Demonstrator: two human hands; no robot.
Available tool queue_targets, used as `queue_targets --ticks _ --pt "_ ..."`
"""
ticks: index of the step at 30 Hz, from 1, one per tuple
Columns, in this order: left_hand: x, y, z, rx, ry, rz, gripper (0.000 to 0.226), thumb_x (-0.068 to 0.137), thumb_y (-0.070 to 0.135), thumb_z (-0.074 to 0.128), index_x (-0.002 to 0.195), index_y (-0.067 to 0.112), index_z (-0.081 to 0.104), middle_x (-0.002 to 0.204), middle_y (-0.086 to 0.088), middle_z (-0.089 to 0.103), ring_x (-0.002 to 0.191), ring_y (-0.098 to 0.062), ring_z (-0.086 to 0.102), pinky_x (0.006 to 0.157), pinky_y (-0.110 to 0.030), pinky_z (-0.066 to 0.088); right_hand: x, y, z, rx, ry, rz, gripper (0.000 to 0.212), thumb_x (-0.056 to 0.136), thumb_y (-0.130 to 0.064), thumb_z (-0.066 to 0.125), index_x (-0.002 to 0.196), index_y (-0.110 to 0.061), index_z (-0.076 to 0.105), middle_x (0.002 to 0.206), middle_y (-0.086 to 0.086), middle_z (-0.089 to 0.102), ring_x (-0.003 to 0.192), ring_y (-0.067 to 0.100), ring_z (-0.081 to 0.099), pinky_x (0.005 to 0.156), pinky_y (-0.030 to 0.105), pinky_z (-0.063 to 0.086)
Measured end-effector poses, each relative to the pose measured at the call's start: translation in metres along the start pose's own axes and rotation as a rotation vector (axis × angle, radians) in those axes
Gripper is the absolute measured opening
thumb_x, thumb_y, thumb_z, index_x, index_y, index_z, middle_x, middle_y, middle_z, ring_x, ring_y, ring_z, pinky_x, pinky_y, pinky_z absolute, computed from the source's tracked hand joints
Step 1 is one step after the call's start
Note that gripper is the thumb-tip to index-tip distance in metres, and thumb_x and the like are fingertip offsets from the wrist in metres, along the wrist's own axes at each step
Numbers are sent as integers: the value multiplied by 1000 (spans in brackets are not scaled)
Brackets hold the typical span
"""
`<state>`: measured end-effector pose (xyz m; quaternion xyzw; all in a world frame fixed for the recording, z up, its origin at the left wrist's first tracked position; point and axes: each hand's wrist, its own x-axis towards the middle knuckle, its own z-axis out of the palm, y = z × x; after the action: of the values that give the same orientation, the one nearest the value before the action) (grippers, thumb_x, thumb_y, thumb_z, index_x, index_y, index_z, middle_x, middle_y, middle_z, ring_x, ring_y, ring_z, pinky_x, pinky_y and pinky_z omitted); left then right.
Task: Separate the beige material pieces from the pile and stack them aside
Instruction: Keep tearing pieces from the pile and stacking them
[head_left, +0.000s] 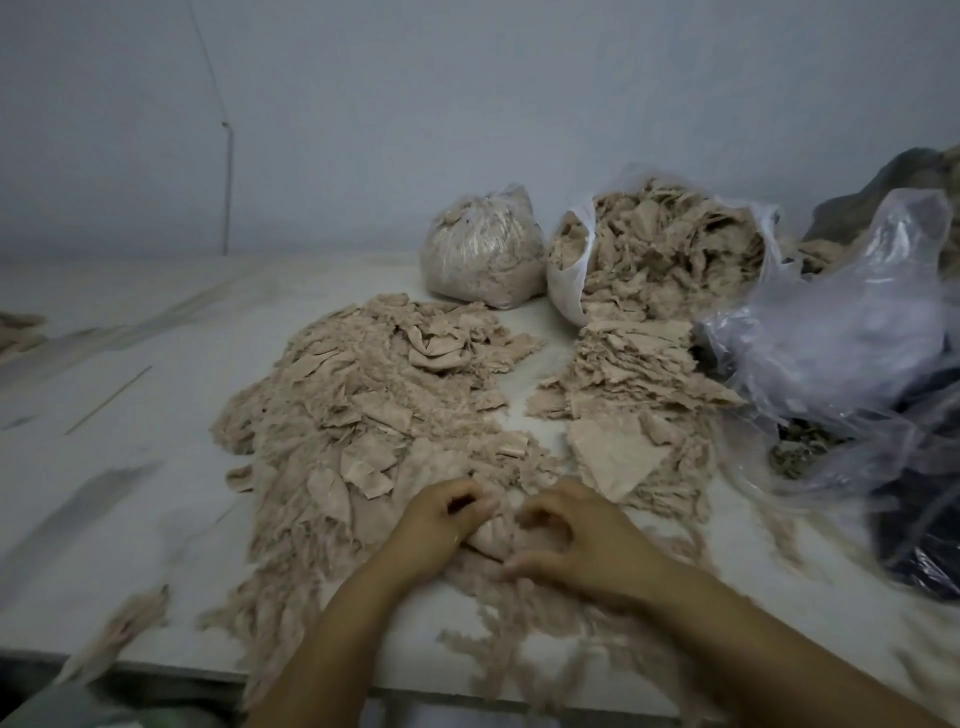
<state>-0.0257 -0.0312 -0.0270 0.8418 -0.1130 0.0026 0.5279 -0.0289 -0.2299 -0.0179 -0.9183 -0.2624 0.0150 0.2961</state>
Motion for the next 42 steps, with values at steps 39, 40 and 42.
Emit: queue_targets --ticks 39,40,42 --pt "74 40 -36 109 5 126 27 93 17 58 66 13 56 61 5 49 55 -1 42 54 -18 34 81 -6 -2 823 343 91 35 92 -25 61 60 -17 50 52 -7 47 53 10 43 52 25 34" --pt "72 40 -38 50 43 96 33 93 23 57 62 16 51 57 9 46 52 0 40 52 -17 32 81 -5 0 806 389 99 38 94 -28 56 59 -15 48 52 -7 45 54 10 42 53 26 34" --pt "64 41 -38 -64 50 25 37 88 42 52 59 20 44 51 17 44 48 2 39 50 -15 32 81 -1 4 835 419 122 41 96 -36 49 69 -7 60 64 -3 63 64 13 59 61 25 46"
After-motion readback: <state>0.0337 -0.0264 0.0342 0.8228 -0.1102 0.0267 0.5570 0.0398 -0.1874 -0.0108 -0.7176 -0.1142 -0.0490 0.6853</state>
